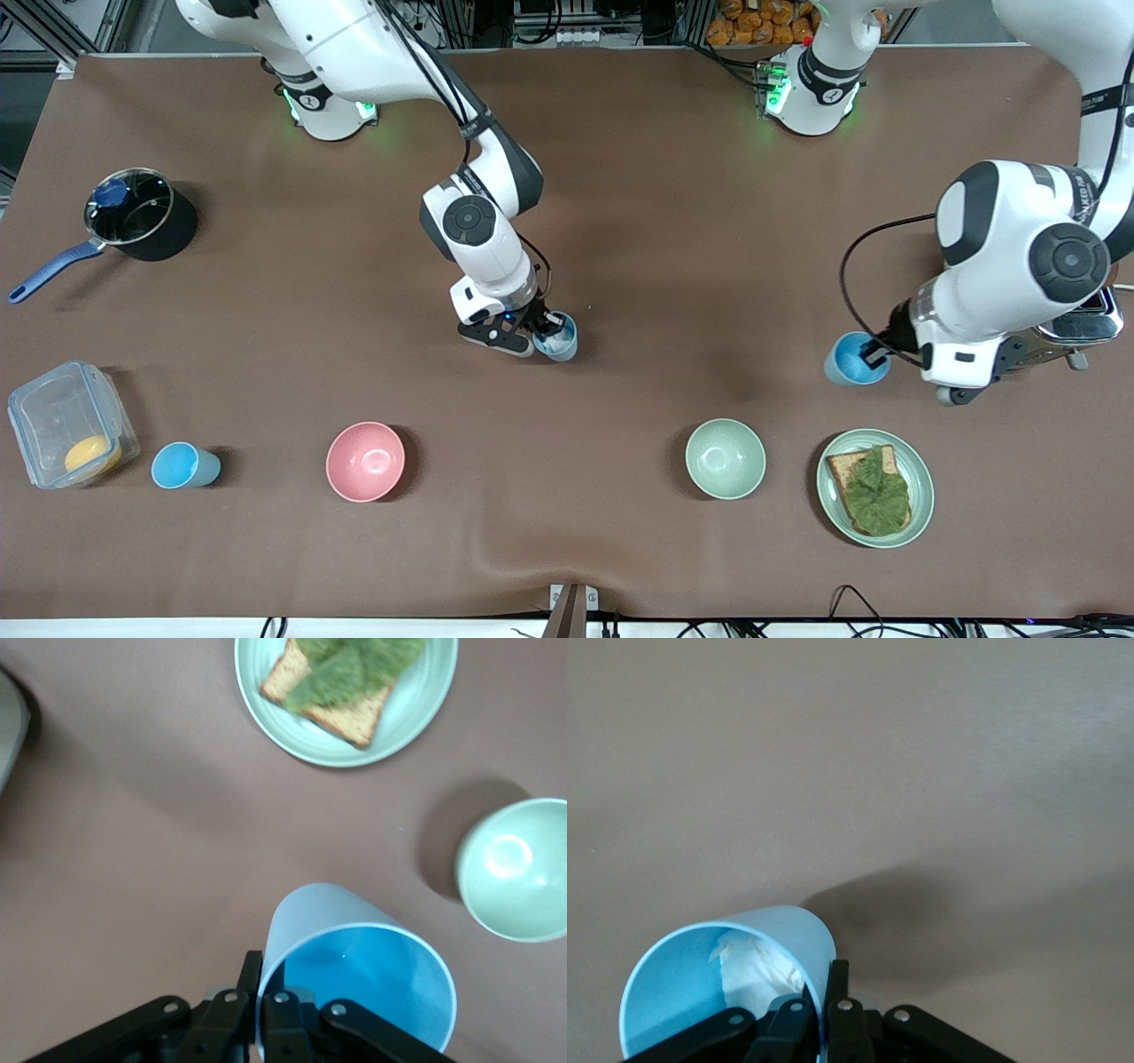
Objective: Stack blue cups with both arms
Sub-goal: 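Set the right cup down mid-table while the left gripper brings its cup, then lower the left cup into the placed cup while the right gripper withdraws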
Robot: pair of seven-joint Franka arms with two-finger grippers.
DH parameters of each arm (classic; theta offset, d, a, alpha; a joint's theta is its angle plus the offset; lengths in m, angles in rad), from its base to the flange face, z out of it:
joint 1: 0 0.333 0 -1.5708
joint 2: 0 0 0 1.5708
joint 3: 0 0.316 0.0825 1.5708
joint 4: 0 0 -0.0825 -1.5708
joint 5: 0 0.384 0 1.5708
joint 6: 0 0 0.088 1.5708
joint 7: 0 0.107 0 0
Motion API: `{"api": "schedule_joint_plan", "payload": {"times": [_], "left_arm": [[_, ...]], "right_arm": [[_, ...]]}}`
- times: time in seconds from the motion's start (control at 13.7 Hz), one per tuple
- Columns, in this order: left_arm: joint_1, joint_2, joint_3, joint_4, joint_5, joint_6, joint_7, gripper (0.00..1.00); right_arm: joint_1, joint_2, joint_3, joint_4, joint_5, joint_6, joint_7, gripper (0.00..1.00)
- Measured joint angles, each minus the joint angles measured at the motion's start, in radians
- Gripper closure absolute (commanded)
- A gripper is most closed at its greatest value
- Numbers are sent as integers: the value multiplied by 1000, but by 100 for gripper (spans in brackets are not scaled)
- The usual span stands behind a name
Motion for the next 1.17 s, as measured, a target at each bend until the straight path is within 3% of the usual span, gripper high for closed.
{"api": "schedule_joint_plan", "payload": {"times": [0.07, 0.44, 0.58, 0.95, 1.17], "left_arm": [[-25, 8, 0, 38, 0, -32, -35, 100], [-130, 8, -14, 90, 0, -63, -96, 100], [-165, 8, -30, 90, -3, -63, -107, 100], [-211, 26, -114, 110, -33, -53, -138, 100], [-323, 85, -118, 115, -34, 20, -251, 100]], "right_arm": [[2, 7, 0, 3, 0, 14, 5, 0], [4, 0, -6, 48, 0, 16, 44, 0], [3, -44, -30, 71, -2, -54, 44, 0], [-48, -234, -127, 156, -11, -489, -148, 0], [-129, -285, -172, 233, -14, -707, -346, 0]]}}
